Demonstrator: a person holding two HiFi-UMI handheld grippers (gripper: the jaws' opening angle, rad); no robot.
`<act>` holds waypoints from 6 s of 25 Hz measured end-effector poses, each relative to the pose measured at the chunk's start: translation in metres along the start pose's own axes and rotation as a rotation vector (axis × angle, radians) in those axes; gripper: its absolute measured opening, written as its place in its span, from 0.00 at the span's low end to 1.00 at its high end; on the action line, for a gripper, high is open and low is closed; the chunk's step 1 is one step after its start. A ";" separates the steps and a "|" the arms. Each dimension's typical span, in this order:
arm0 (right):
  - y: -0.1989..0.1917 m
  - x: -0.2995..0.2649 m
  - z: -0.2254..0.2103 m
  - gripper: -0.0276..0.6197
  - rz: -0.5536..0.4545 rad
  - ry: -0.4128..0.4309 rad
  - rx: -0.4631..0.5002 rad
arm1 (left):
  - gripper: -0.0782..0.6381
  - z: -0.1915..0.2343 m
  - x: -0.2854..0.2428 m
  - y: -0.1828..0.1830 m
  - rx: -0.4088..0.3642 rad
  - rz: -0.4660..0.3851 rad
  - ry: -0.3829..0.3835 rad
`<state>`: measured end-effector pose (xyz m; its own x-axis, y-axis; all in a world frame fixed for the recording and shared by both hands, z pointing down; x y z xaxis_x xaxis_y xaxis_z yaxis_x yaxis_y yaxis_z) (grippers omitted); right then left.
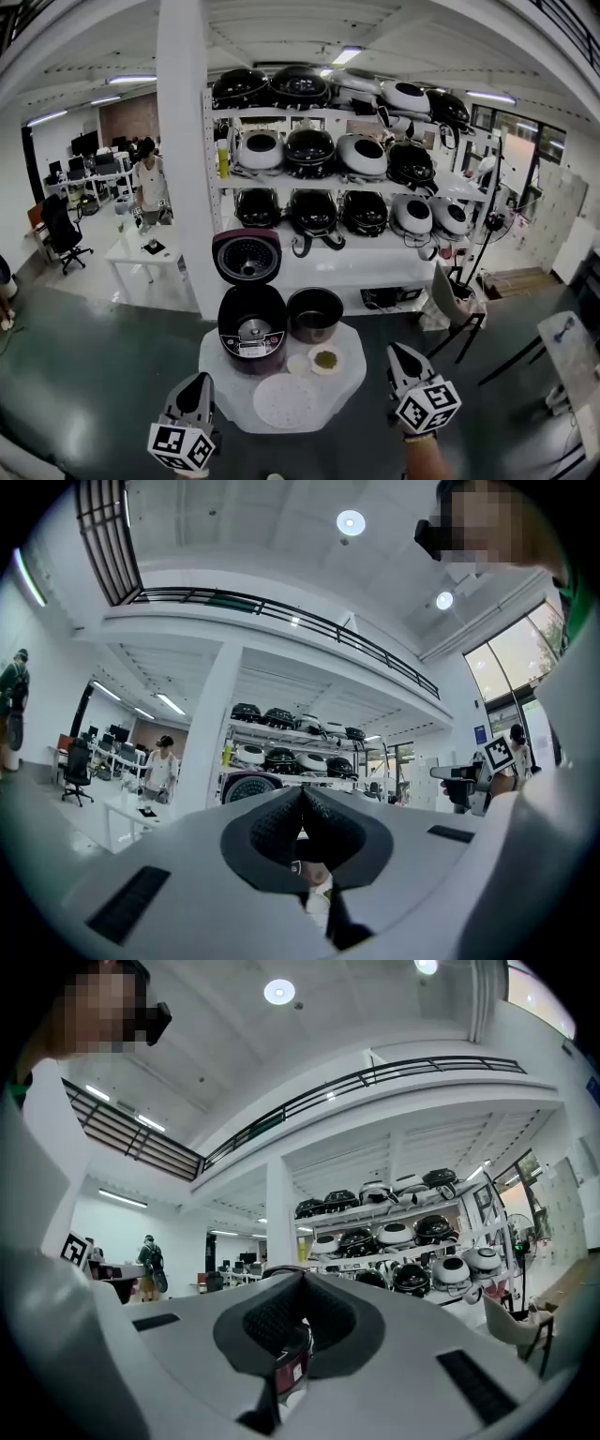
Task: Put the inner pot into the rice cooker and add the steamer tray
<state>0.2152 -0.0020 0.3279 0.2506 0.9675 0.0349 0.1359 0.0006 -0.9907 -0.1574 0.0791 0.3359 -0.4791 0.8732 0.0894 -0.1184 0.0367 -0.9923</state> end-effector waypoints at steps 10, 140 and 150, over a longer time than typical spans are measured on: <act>-0.010 -0.085 0.056 0.05 0.028 -0.021 0.017 | 0.14 0.096 -0.048 -0.004 0.028 -0.001 -0.076; -0.402 -0.528 -0.161 0.05 0.922 -0.110 0.211 | 0.14 0.136 -0.287 -0.129 0.136 0.213 0.147; -0.375 -0.523 -0.170 0.05 0.864 -0.140 0.117 | 0.14 0.142 -0.283 -0.120 0.120 0.210 0.127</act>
<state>0.1958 -0.5510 0.7033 0.0992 0.6637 -0.7414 -0.1477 -0.7270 -0.6705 -0.1311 -0.2410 0.4421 -0.3918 0.9100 -0.1359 -0.1338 -0.2025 -0.9701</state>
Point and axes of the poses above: the fingertips, and each gripper's own axes: x backward along the fingers, z to its left, y out of its top, the point moved 3 cm from there along x, backward along the fingers, and after that the axes turned 14 degrees about -y, right-handed, at the moved point
